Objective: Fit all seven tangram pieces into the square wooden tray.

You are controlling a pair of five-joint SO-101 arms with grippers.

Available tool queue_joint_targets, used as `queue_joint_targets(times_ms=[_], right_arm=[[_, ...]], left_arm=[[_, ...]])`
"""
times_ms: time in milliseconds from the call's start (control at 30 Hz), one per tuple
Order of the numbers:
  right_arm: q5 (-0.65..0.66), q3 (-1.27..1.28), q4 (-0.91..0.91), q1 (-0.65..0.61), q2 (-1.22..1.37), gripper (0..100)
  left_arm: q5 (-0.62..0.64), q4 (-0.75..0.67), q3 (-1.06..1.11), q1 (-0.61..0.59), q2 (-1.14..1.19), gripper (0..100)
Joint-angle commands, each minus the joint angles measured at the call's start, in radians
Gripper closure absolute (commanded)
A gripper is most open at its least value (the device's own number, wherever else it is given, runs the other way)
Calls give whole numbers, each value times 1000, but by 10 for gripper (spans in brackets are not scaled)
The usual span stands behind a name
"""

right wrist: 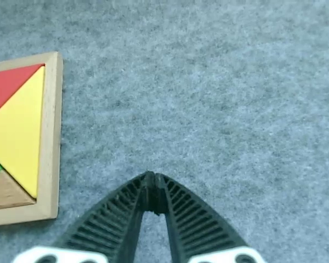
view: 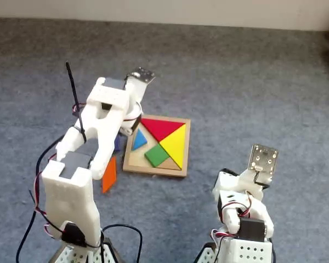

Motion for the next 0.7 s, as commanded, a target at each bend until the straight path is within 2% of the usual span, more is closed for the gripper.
queue_joint_targets(times_ms=[0, 133, 400, 667], right_arm=[[9, 143, -38, 15, -7, 993], [9, 143, -38, 15, -7, 993], [9, 143, -38, 15, -7, 993], [9, 143, -38, 15, -7, 993]], left_arm=[[-3, -72, 38, 25, -54, 992], [61, -71, 33, 39, -56, 992], [66, -64, -8, 44, -64, 990], [68, -64, -8, 114, -58, 992]])
